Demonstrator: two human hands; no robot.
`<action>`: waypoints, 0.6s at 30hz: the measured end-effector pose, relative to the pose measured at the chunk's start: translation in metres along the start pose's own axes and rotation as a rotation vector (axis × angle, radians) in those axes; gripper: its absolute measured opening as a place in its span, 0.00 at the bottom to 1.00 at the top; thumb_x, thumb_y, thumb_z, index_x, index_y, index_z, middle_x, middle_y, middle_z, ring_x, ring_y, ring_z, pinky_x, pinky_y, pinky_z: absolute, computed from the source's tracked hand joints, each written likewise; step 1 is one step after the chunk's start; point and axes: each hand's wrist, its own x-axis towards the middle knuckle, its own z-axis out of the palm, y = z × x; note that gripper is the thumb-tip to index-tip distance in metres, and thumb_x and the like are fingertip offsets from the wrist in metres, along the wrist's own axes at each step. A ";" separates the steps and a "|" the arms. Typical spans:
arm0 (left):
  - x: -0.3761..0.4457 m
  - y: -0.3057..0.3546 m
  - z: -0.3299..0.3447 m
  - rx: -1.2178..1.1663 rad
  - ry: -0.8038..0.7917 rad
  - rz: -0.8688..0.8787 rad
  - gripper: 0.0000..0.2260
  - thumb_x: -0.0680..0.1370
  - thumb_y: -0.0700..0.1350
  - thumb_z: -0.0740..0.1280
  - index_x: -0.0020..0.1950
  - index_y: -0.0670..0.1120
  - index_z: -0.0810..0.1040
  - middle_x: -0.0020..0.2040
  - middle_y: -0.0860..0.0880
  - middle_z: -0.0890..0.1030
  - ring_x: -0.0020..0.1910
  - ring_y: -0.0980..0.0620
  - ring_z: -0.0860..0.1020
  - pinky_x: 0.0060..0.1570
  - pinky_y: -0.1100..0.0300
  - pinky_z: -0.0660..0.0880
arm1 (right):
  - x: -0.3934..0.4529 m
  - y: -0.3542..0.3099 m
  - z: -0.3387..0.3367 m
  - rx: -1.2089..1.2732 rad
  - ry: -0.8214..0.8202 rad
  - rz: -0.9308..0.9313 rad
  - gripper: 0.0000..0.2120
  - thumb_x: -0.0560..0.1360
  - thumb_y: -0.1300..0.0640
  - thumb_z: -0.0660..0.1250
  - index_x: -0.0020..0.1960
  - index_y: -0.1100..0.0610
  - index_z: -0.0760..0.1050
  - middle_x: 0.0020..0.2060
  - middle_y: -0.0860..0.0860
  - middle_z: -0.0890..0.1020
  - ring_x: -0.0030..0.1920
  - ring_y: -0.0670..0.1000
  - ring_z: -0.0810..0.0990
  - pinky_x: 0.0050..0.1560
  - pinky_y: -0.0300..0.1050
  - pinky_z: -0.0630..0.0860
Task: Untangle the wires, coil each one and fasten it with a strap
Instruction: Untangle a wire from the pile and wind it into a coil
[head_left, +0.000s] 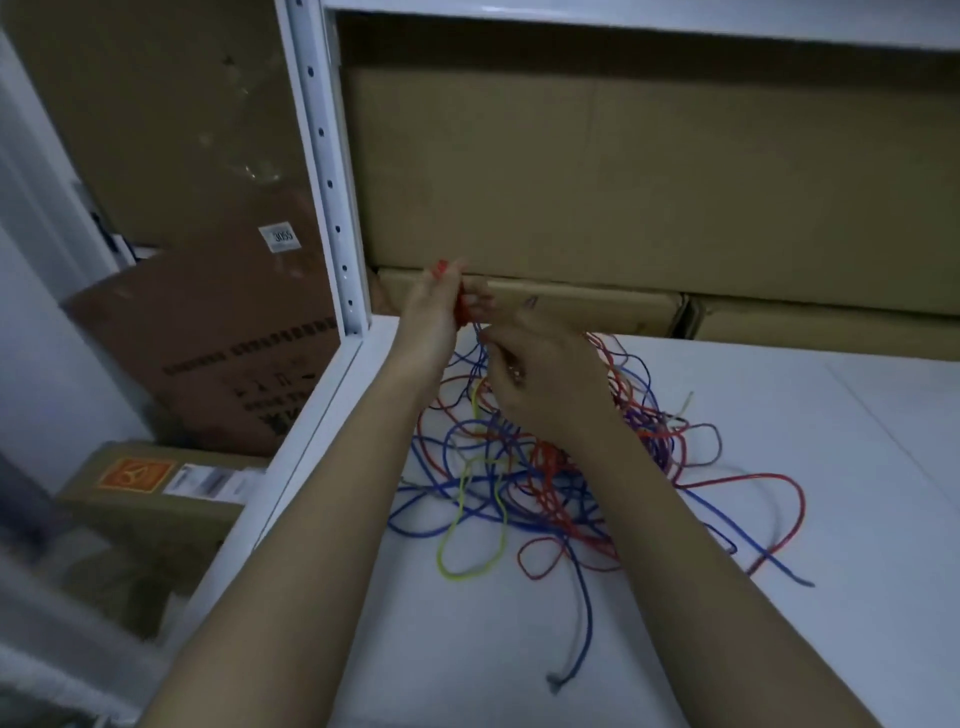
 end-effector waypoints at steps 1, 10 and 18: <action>-0.001 -0.006 -0.002 0.069 -0.024 0.020 0.11 0.84 0.39 0.53 0.50 0.39 0.74 0.32 0.50 0.78 0.29 0.59 0.77 0.38 0.64 0.74 | 0.000 0.001 0.002 0.012 -0.001 0.004 0.09 0.77 0.60 0.62 0.49 0.61 0.81 0.41 0.56 0.79 0.38 0.56 0.76 0.37 0.47 0.71; -0.001 -0.047 -0.022 0.718 -0.181 0.151 0.09 0.84 0.45 0.53 0.56 0.44 0.72 0.48 0.50 0.77 0.47 0.57 0.75 0.51 0.58 0.71 | 0.005 0.022 0.016 0.056 0.018 0.129 0.08 0.77 0.55 0.67 0.54 0.56 0.81 0.41 0.54 0.80 0.40 0.53 0.77 0.38 0.44 0.70; 0.008 -0.054 -0.029 0.740 -0.239 0.047 0.13 0.84 0.44 0.55 0.47 0.44 0.77 0.41 0.45 0.77 0.43 0.47 0.76 0.51 0.45 0.73 | 0.009 0.045 0.030 0.050 -0.035 0.305 0.14 0.74 0.44 0.68 0.44 0.55 0.79 0.34 0.48 0.74 0.36 0.47 0.71 0.33 0.40 0.64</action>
